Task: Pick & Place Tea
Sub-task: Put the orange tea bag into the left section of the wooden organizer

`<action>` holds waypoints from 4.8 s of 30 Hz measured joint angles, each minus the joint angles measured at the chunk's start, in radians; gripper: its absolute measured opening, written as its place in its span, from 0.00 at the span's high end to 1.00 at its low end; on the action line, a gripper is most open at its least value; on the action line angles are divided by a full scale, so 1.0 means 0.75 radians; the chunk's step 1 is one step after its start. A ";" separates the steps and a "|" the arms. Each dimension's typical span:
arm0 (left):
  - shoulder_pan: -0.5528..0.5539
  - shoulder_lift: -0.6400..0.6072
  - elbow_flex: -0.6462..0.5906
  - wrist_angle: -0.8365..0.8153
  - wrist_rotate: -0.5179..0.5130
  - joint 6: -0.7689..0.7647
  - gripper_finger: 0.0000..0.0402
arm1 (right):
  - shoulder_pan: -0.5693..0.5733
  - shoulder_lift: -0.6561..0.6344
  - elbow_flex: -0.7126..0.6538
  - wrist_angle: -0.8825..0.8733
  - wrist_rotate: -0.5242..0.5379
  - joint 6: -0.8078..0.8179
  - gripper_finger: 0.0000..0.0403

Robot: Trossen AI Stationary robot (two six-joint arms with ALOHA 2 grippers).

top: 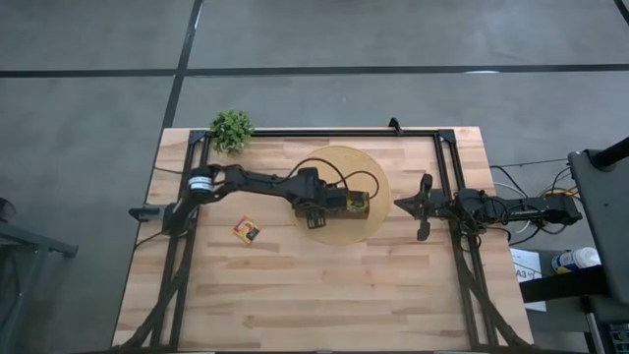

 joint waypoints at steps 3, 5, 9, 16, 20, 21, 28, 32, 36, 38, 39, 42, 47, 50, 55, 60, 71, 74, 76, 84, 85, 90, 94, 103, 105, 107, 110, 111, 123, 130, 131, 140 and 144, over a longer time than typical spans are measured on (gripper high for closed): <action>-0.001 0.033 -0.013 0.038 -0.074 0.012 0.37 | 0.000 0.000 0.000 0.000 0.000 0.000 0.98; -0.003 0.046 -0.007 0.028 -0.134 0.033 0.37 | 0.000 0.000 0.000 0.000 0.000 0.000 0.98; -0.014 0.044 0.030 -0.045 -0.229 0.045 0.37 | 0.000 0.000 0.000 0.000 0.000 0.000 0.98; -0.014 0.026 0.201 -0.231 -0.252 0.040 0.37 | 0.000 0.000 0.000 0.001 0.000 0.000 0.98; -0.014 0.026 0.277 -0.274 -0.252 0.035 0.37 | 0.000 0.000 0.000 0.001 0.000 0.000 0.98; -0.014 0.025 0.286 -0.274 -0.253 0.034 0.37 | 0.000 0.000 0.000 0.000 0.001 0.000 0.98; -0.010 0.025 0.288 -0.328 -0.255 0.014 0.37 | 0.000 0.000 0.000 0.000 0.000 0.000 0.98; -0.011 0.021 0.287 -0.530 -0.224 -0.136 0.37 | 0.000 0.000 0.000 0.000 0.000 0.000 0.98; -0.010 0.006 0.287 -0.741 -0.113 -0.318 0.37 | 0.000 0.000 0.000 0.000 0.000 0.000 0.98; -0.010 0.003 0.287 -0.797 -0.043 -0.362 0.37 | 0.000 0.000 0.000 0.000 0.000 0.000 0.98; -0.010 -0.001 0.287 -0.810 0.002 -0.382 0.37 | 0.000 0.000 0.000 0.000 0.000 0.000 0.98; -0.010 -0.030 0.286 -0.811 0.143 -0.477 0.37 | 0.000 0.000 0.000 0.000 0.001 0.000 0.98; -0.012 -0.058 0.251 -0.808 0.351 -0.643 0.37 | 0.000 0.001 0.000 0.000 0.000 0.000 0.98; -0.024 -0.088 0.181 -0.808 0.426 -0.725 0.37 | 0.000 0.001 0.000 0.000 0.000 0.000 0.98; -0.061 -0.164 -0.034 -0.784 0.460 -0.834 0.37 | 0.000 0.001 0.000 0.000 0.001 0.000 0.98; -0.102 -0.282 -0.326 -0.635 0.555 -0.936 0.37 | 0.000 0.001 0.000 0.000 0.000 0.000 0.98; -0.190 -0.373 -0.758 -0.328 0.671 -1.057 0.38 | 0.000 0.001 0.000 0.000 0.000 0.000 0.98; -0.190 -0.373 -0.795 -0.194 0.683 -1.042 0.38 | 0.000 0.001 0.000 0.000 0.000 0.000 0.98; -0.187 -0.375 -0.802 -0.162 0.694 -1.041 0.38 | 0.000 0.001 0.000 0.000 0.001 0.000 0.98; -0.177 -0.374 -0.790 -0.142 0.683 -1.041 0.38 | 0.000 0.000 0.000 0.001 0.000 0.000 0.98; -0.177 -0.374 -0.790 -0.142 0.681 -1.038 0.38 | 0.000 0.000 0.000 0.000 0.000 0.000 0.98; -0.172 -0.394 -0.791 -0.144 0.650 -1.015 0.38 | 0.000 0.000 0.000 0.001 0.000 0.000 0.98; -0.154 -0.437 -0.803 -0.150 0.590 -1.003 0.38 | 0.000 0.000 0.000 0.000 0.000 0.000 0.98; -0.058 -0.476 -0.947 0.012 0.647 -0.969 0.38 | 0.000 0.000 0.000 0.000 0.001 0.000 0.98; -0.041 -0.475 -0.999 0.087 0.699 -0.962 0.38 | 0.000 0.000 0.000 0.000 0.000 0.000 0.98; -0.036 -0.474 -1.030 0.127 0.720 -0.973 0.38 | 0.000 0.000 0.000 0.000 0.001 0.000 0.98; -0.038 -0.471 -1.075 0.171 0.692 -0.983 0.39 | 0.000 0.000 0.000 0.001 0.001 0.000 0.98; -0.038 -0.470 -1.089 0.179 0.693 -0.977 0.40 | 0.000 -0.001 0.000 0.000 0.000 0.000 0.98; -0.035 -0.480 -1.149 0.240 0.649 -0.964 0.97 | 0.000 0.001 0.000 0.000 0.000 0.000 0.98; -0.015 -0.487 -1.108 0.253 0.635 -1.003 1.00 | 0.000 0.001 0.000 0.000 0.000 0.000 0.98; -0.015 -0.498 -1.096 0.255 0.630 -1.025 1.00 | 0.000 0.001 0.000 0.000 0.000 0.000 0.98; -0.014 -0.766 -1.028 0.280 0.544 -1.337 1.00 | 0.000 0.000 0.000 0.000 0.000 0.000 0.98; -0.017 -0.907 -1.038 0.336 0.470 -1.501 1.00 | 0.000 0.001 0.000 0.000 0.000 0.000 0.98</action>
